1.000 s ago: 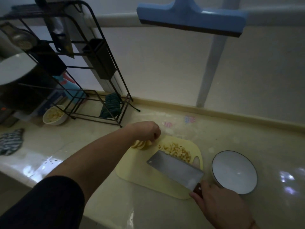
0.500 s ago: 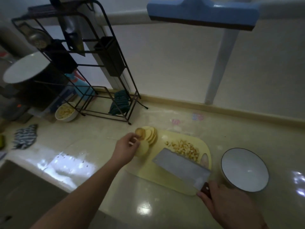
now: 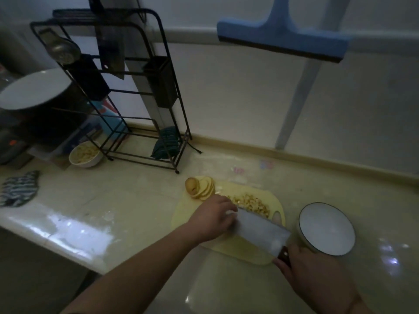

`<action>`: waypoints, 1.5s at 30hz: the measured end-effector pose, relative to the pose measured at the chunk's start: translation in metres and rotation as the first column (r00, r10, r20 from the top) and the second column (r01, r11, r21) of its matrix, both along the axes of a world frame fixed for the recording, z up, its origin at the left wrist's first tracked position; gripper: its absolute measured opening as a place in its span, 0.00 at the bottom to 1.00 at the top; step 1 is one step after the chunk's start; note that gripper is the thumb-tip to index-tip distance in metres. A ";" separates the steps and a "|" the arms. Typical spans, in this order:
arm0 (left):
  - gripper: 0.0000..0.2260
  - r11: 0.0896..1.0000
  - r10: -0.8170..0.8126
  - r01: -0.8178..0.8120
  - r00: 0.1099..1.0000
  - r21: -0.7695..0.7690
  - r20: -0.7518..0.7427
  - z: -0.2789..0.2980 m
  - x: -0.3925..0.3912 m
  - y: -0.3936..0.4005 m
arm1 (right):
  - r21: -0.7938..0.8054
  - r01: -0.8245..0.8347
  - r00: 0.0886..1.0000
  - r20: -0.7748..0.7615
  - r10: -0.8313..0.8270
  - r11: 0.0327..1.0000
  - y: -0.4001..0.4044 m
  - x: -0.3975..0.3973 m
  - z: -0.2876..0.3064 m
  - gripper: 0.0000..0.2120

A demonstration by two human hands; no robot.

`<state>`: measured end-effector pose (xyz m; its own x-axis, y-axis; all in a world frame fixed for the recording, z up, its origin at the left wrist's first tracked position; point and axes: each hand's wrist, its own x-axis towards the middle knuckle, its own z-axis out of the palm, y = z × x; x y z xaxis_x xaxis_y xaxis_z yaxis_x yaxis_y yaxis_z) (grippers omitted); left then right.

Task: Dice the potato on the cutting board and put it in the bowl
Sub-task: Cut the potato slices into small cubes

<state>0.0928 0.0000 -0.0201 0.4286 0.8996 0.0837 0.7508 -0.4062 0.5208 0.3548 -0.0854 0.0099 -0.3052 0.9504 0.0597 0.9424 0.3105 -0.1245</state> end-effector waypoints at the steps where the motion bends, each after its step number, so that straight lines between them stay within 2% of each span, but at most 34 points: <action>1: 0.12 0.999 -0.033 0.033 0.999 -0.001 -0.004 0.001 0.008 0.002 | 0.010 -0.001 1.000 0.018 0.001 1.000 -0.001 0.000 0.000 0.33; 5: 0.13 0.995 -0.076 0.075 0.997 -0.060 -0.013 -0.002 0.026 0.007 | -0.068 -0.049 0.983 0.173 0.060 0.996 -0.006 -0.004 0.015 0.22; 8: 0.14 0.992 -0.066 0.068 0.998 -0.107 0.019 -0.002 0.035 0.008 | -0.157 -0.003 0.986 0.166 0.029 0.988 -0.010 -0.006 0.023 0.23; 11: 0.15 0.995 -0.073 0.075 0.997 -0.066 0.036 -0.001 0.038 0.006 | -0.105 -0.051 0.961 0.267 0.077 0.993 -0.014 -0.013 0.039 0.22; 12: 0.13 0.997 -0.072 0.074 0.996 -0.028 0.045 0.000 0.038 0.005 | -0.100 -0.040 0.966 0.252 0.064 0.994 -0.015 -0.017 0.046 0.22; 14: 0.09 0.996 -0.087 0.085 0.994 0.024 0.060 0.000 0.037 0.003 | -0.216 -0.014 0.967 0.244 0.068 0.976 -0.018 -0.018 0.046 0.24; 17: 0.08 0.991 -0.123 0.126 0.991 -0.048 0.057 0.003 0.040 -0.001 | -0.274 0.027 0.959 0.280 0.052 0.961 -0.019 -0.019 0.050 0.24; 21: 0.12 0.986 -0.122 0.128 0.991 -0.106 0.054 0.004 0.048 -0.001 | -0.130 -0.002 0.975 0.218 0.031 0.991 -0.019 -0.017 0.054 0.22; 24: 0.16 0.989 -0.088 0.092 0.995 -0.112 0.047 0.006 0.050 -0.001 | -0.320 0.035 0.980 0.194 0.030 0.947 -0.028 -0.015 0.045 0.24; 27: 0.15 0.997 0.039 -0.031 0.993 -0.069 0.114 0.006 0.037 0.006 | -0.391 0.153 0.988 0.044 -0.148 0.908 -0.040 -0.004 0.037 0.24; 30: 0.11 0.957 0.287 -0.291 0.944 0.001 0.163 0.007 0.011 0.015 | -0.486 0.263 0.919 -0.138 -0.370 0.834 -0.058 0.009 0.030 0.38; 32: 0.11 0.928 0.359 -0.368 0.924 0.053 0.130 0.002 -0.009 0.012 | -0.541 0.296 0.820 -0.280 -0.500 0.787 -0.066 0.015 0.018 0.38; 33: 0.13 0.932 0.351 -0.356 0.934 0.075 0.069 0.000 -0.018 0.007 | -0.556 0.316 0.760 -0.336 -0.556 0.769 -0.067 0.014 0.014 0.33; 35: 0.19 0.962 0.271 -0.263 0.952 0.070 -0.146 -0.009 -0.035 -0.007 | -0.571 0.376 0.638 -0.411 -0.651 0.730 -0.065 0.007 0.005 0.21; 38: 0.26 0.974 0.190 -0.224 0.901 -0.044 -0.390 -0.019 -0.052 -0.025 | -0.605 0.390 0.519 -0.479 -0.708 0.694 -0.059 -0.007 -0.010 0.20; 42: 0.30 0.970 0.155 -0.215 0.907 -0.114 -0.391 -0.026 -0.057 -0.033 | -0.675 0.383 0.383 -0.504 -0.774 0.630 -0.055 -0.035 -0.025 0.22; 45: 0.28 0.968 0.146 -0.208 0.920 -0.137 -0.364 -0.023 -0.056 -0.032 | -0.677 0.420 0.336 -0.503 -0.796 0.605 -0.052 -0.053 -0.035 0.30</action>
<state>0.0369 -0.0321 -0.0432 0.2351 0.9507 -0.2025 0.9483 -0.1787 0.2622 0.3022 -0.1374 -0.0255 0.3465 0.8189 -0.4576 0.3423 -0.5646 -0.7511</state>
